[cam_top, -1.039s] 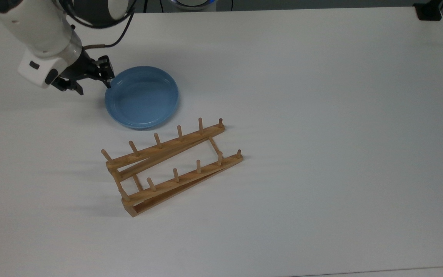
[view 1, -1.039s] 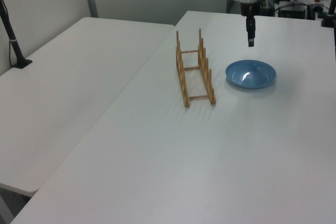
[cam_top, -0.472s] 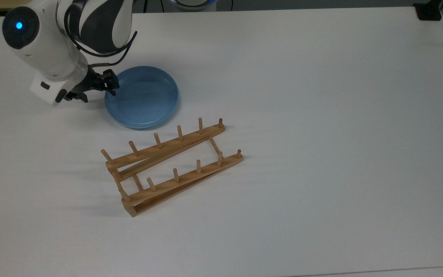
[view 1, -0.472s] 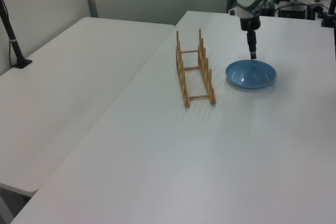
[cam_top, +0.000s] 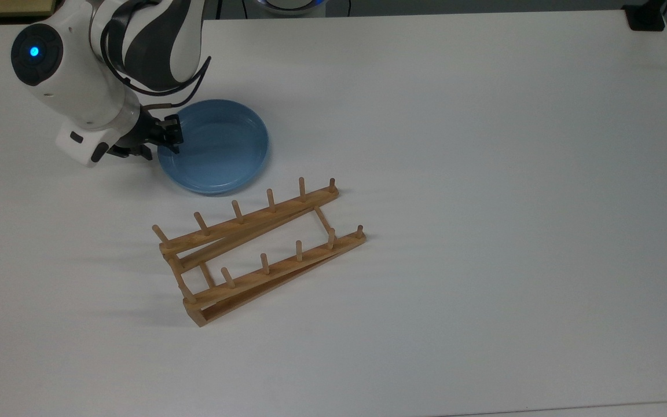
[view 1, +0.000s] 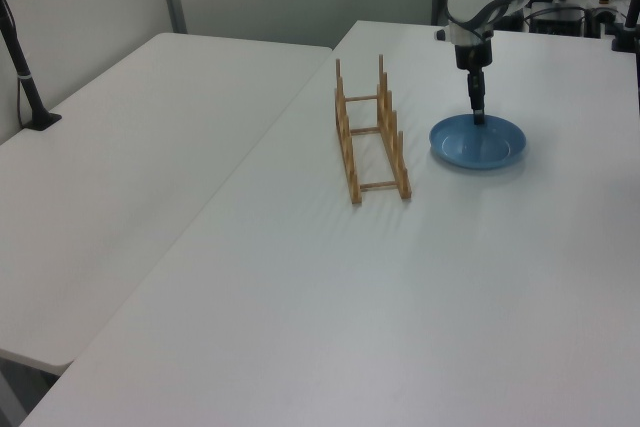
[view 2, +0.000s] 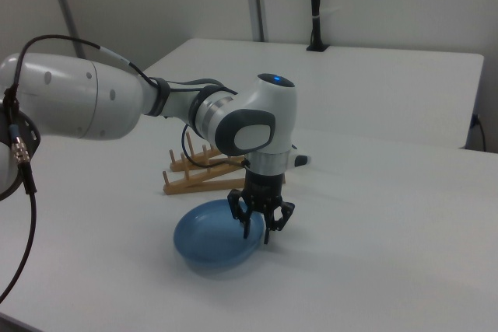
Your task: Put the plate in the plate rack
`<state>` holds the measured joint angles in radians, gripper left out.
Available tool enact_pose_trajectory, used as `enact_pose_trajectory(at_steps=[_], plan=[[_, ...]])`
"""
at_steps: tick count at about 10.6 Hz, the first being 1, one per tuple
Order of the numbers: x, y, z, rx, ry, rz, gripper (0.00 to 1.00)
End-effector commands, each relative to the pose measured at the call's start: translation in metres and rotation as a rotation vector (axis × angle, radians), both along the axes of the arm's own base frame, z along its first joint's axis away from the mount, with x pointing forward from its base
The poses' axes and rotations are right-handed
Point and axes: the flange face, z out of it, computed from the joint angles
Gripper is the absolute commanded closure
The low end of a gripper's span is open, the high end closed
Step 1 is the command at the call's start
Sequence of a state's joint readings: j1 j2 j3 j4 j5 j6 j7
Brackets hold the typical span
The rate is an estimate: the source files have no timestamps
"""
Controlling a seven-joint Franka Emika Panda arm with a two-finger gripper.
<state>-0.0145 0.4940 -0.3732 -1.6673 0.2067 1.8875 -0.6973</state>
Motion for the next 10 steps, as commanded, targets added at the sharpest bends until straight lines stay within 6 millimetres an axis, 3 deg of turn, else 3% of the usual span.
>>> enact_pose_trajectory(at_steps=[1,4,6,8,10], plan=[[0.005,0.016,-0.013,0.0,-0.022,-0.018,0.73],[0.005,0.02,-0.018,-0.009,-0.027,-0.026,1.0],[0.004,0.019,-0.01,-0.004,-0.032,-0.02,1.0],[0.003,0.013,0.017,-0.003,-0.067,-0.026,1.0],[-0.002,0.005,0.063,0.004,-0.119,-0.045,1.0]])
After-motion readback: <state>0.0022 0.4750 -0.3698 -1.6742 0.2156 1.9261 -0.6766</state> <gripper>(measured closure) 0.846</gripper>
